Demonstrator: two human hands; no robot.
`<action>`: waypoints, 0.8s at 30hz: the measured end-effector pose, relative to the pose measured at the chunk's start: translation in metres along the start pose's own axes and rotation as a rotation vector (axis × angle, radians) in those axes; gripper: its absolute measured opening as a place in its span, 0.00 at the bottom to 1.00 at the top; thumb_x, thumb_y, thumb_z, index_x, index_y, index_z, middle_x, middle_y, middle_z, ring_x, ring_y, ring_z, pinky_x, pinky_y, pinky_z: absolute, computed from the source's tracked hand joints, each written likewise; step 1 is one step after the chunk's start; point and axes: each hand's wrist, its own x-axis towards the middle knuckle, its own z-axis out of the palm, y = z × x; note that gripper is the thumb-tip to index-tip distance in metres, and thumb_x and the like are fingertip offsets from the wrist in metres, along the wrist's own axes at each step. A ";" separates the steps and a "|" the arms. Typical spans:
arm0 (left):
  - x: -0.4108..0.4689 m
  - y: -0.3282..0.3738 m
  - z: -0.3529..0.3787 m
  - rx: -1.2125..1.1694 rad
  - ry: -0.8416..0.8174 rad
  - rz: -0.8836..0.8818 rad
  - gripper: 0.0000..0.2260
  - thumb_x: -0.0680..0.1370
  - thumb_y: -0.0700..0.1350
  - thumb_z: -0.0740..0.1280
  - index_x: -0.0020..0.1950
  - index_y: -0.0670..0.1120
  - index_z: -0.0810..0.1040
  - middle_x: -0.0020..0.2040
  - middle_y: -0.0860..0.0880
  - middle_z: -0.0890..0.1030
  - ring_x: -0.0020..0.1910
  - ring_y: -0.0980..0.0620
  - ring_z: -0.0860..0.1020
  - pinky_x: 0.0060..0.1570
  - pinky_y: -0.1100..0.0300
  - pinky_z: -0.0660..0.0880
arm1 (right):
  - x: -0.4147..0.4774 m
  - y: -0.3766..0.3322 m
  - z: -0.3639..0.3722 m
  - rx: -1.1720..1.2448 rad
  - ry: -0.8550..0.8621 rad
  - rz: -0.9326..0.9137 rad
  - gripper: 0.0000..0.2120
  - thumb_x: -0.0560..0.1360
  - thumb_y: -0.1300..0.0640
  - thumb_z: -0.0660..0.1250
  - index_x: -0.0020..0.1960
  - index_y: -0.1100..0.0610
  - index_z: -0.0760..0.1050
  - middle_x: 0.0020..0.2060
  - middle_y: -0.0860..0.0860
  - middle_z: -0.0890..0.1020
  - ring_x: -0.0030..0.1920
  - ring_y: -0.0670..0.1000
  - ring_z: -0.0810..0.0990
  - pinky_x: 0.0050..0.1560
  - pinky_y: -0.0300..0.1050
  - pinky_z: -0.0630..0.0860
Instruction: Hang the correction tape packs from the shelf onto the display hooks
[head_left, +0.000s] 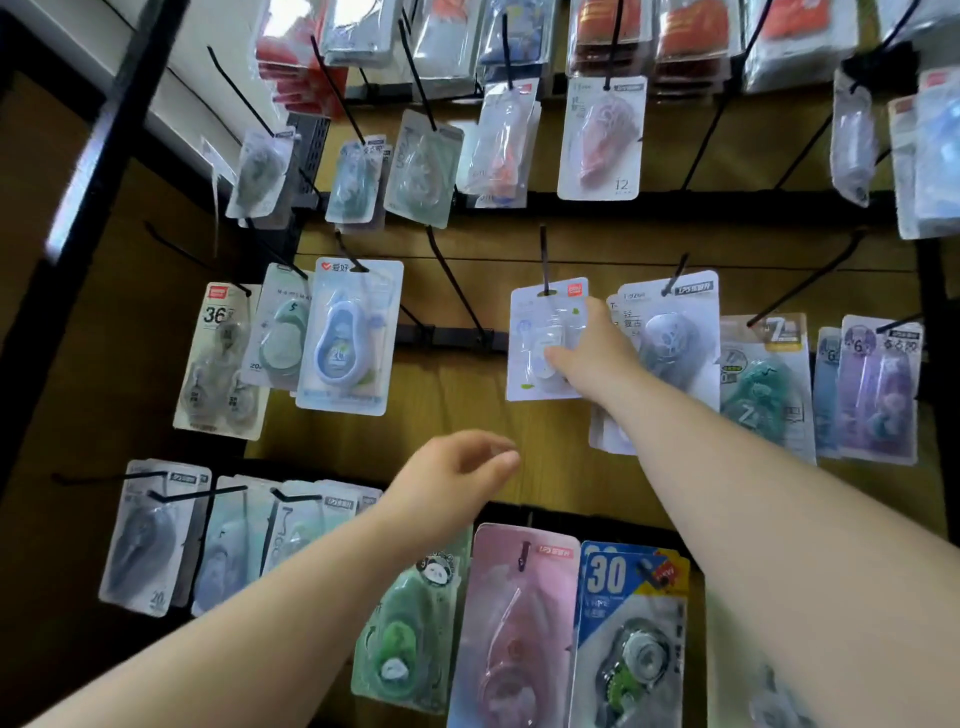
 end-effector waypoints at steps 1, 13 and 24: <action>-0.009 -0.003 0.000 -0.015 -0.067 -0.007 0.10 0.78 0.49 0.61 0.54 0.50 0.79 0.47 0.56 0.80 0.50 0.59 0.77 0.47 0.77 0.68 | 0.002 0.002 0.004 -0.017 0.018 0.010 0.28 0.77 0.60 0.60 0.73 0.54 0.52 0.65 0.57 0.72 0.61 0.58 0.73 0.47 0.44 0.68; -0.053 -0.018 0.014 0.112 -0.157 0.135 0.14 0.77 0.50 0.61 0.63 0.53 0.74 0.43 0.65 0.73 0.38 0.71 0.71 0.42 0.80 0.65 | -0.022 0.008 0.015 -0.084 -0.105 0.078 0.28 0.78 0.53 0.58 0.74 0.57 0.51 0.63 0.55 0.70 0.50 0.56 0.73 0.35 0.42 0.69; -0.182 -0.046 0.011 -0.148 -0.230 -0.201 0.10 0.73 0.45 0.69 0.33 0.57 0.79 0.33 0.54 0.82 0.35 0.63 0.77 0.39 0.71 0.73 | -0.176 0.033 -0.005 -0.144 -0.460 -0.086 0.09 0.75 0.60 0.60 0.38 0.53 0.75 0.36 0.51 0.80 0.43 0.54 0.81 0.46 0.48 0.75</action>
